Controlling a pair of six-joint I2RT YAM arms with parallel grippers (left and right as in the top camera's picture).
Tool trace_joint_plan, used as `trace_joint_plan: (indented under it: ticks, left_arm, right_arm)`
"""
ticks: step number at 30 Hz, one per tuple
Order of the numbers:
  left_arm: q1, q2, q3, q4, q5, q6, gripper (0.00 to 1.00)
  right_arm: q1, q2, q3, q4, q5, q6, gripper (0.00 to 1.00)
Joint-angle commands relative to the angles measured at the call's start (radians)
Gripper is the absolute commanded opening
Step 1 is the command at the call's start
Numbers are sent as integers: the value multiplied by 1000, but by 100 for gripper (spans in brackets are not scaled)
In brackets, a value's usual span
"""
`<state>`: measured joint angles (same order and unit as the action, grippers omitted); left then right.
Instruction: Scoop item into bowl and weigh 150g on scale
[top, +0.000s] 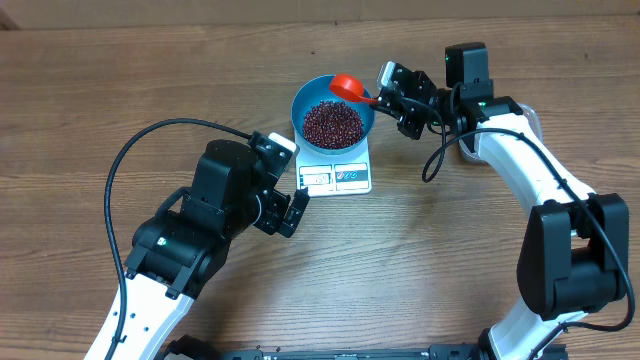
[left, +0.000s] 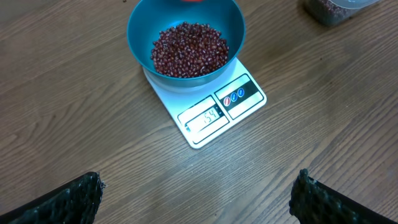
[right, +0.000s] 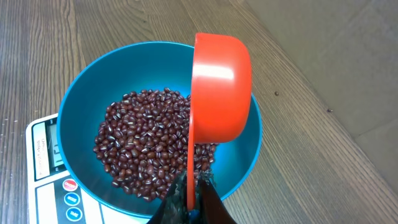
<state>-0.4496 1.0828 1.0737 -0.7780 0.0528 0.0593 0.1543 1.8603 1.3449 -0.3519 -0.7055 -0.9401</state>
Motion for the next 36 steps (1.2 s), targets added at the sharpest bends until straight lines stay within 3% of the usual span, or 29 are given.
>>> trace_joint_plan:
  ticks: [1,8,12,21,30,36]
  left_arm:
    - [4,-11,8,3,11,16,99]
    - [4,-11,8,3,11,16,100]
    - [4,-11,8,3,11,16,99]
    - [4,-11,8,3,11,16,100]
    - [4,-11,8,3,11,16,100]
    - [4,-11,8,3,11,16,100]
  right_arm:
    - [3,6,3,-3,-2,-3,4]
    - [4,6,3,-42,2,14,4]
    - [19,6,5,-73,148,181,4]
    - [167,5,109,-221,389,182,3]
    - [200,5,149,-245,430,237,3]
    - [251,5,193,-312,661,233,3]
